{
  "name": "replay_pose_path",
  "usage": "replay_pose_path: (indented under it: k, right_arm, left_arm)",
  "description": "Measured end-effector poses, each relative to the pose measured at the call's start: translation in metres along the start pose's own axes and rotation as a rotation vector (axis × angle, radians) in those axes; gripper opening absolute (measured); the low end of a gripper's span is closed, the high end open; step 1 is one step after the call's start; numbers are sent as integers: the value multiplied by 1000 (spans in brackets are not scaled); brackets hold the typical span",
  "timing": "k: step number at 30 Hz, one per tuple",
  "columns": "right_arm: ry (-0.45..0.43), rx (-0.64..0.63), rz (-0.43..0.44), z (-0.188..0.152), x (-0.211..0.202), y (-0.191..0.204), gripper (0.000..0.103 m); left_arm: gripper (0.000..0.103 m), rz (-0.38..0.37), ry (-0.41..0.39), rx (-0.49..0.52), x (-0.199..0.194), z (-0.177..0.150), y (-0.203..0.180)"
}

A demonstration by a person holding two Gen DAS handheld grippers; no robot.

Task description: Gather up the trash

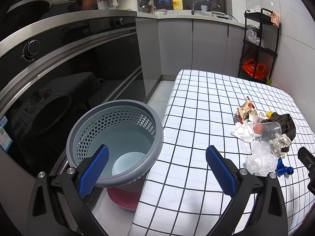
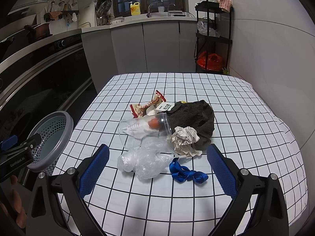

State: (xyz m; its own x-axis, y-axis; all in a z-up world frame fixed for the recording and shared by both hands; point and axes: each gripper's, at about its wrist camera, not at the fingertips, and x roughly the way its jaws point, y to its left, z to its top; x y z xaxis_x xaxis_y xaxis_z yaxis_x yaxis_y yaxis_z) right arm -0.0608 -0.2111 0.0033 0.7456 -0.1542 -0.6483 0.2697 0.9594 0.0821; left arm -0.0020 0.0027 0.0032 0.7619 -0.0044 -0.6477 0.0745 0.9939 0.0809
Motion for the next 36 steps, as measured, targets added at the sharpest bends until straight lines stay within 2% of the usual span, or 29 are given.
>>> replay_pose_path:
  k: [36]
  right_arm:
    - [7, 4, 5, -1, 1, -8, 95]
  left_arm:
    - [97, -8, 9, 6, 2, -1, -2]
